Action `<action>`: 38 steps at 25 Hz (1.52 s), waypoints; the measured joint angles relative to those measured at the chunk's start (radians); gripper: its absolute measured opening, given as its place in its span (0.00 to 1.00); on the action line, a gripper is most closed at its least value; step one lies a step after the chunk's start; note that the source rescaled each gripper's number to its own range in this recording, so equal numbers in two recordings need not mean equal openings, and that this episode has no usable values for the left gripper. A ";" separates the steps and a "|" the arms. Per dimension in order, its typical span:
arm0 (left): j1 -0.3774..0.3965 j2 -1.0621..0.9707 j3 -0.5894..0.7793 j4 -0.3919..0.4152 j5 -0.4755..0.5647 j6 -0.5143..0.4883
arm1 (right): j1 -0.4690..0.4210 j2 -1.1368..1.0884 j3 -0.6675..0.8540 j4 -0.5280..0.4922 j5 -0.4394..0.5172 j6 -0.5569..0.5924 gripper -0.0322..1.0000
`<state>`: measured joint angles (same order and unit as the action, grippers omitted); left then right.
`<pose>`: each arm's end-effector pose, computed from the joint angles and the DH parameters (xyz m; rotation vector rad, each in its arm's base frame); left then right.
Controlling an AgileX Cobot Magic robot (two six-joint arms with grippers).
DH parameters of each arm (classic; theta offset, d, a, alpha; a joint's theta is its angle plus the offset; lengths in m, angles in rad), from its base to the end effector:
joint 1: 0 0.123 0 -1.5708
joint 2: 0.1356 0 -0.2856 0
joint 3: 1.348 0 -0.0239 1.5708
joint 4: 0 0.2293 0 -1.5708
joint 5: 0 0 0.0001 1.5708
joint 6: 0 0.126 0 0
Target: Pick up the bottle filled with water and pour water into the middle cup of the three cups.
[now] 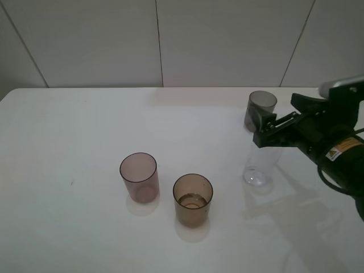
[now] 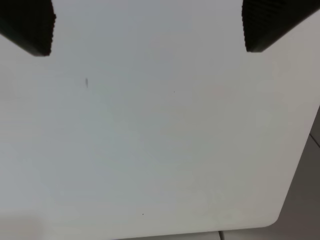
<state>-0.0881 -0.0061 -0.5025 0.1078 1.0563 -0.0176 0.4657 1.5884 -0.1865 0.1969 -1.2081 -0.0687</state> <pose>0.0067 0.0113 0.2528 0.0662 2.0261 0.0620 0.2318 0.0907 0.1754 -0.2514 1.6669 0.1968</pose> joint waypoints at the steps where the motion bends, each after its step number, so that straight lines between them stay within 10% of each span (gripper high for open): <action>1: 0.000 0.000 0.000 0.000 0.000 0.000 | 0.000 -0.036 0.000 0.016 0.000 0.000 0.89; 7: 0.000 0.000 0.000 0.000 0.000 0.000 | 0.000 -0.241 0.001 0.082 0.122 0.000 0.89; 10: 0.000 0.000 0.000 0.000 0.000 0.000 | 0.000 -0.358 -0.026 0.128 0.330 0.000 0.89; 19: 0.000 0.000 0.000 0.000 0.000 0.000 | -0.080 -0.573 -0.347 0.208 1.375 -0.032 0.89; 27: 0.000 0.000 0.000 0.000 0.000 0.000 | -0.278 -0.608 -0.530 -0.129 2.031 0.156 0.89; 38: 0.000 0.000 0.000 0.000 0.000 0.000 | -0.306 -1.090 -0.558 -0.253 2.282 0.212 0.89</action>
<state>-0.0881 -0.0061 -0.5025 0.1078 1.0563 -0.0176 0.1595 0.4985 -0.7444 -0.0557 1.0738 0.1432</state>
